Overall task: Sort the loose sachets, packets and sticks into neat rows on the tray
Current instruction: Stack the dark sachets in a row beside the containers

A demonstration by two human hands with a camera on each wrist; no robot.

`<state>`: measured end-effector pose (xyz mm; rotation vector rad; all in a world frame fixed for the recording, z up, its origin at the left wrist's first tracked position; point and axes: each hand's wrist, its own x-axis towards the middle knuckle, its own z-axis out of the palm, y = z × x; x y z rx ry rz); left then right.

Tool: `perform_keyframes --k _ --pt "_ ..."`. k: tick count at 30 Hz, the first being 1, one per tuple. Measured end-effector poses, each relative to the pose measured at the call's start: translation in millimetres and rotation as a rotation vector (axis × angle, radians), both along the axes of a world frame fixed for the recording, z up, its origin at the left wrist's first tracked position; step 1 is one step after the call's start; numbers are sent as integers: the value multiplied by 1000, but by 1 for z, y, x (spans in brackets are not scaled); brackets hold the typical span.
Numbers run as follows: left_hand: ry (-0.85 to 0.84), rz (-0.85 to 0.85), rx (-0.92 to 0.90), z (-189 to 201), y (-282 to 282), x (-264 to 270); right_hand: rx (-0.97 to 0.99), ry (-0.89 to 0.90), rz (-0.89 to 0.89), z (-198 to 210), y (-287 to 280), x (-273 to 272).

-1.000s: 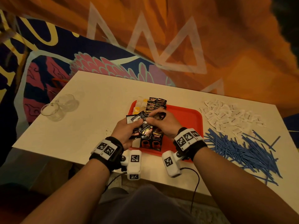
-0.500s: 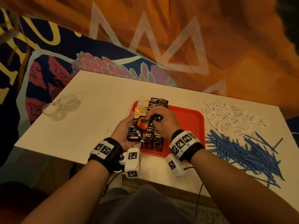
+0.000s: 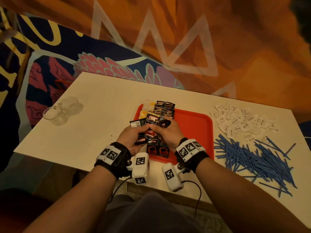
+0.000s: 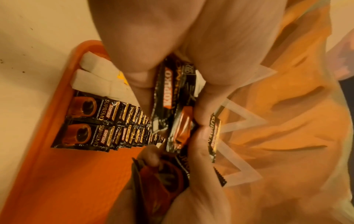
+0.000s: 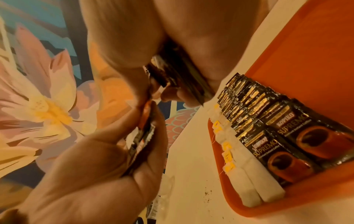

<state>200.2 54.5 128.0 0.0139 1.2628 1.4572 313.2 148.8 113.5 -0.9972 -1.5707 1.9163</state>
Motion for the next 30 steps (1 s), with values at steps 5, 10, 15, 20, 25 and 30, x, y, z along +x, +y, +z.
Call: perform_keyframes --k 5,10,15,20,25,30 --pt "0 0 -20 0 4 -2 -34 -25 34 3 8 -1" --pt "175 -22 -39 -1 9 -2 -197 30 -13 -6 10 -2" --pt "134 -11 3 -1 13 4 -355 59 -54 -5 6 -5" --pt "71 58 -8 0 17 0 -352 47 -90 -5 13 -1" --pt "308 127 -8 -3 18 -6 -403 94 -114 -6 21 5" --pt "643 187 51 -4 21 -5 -515 91 -138 -9 23 7"
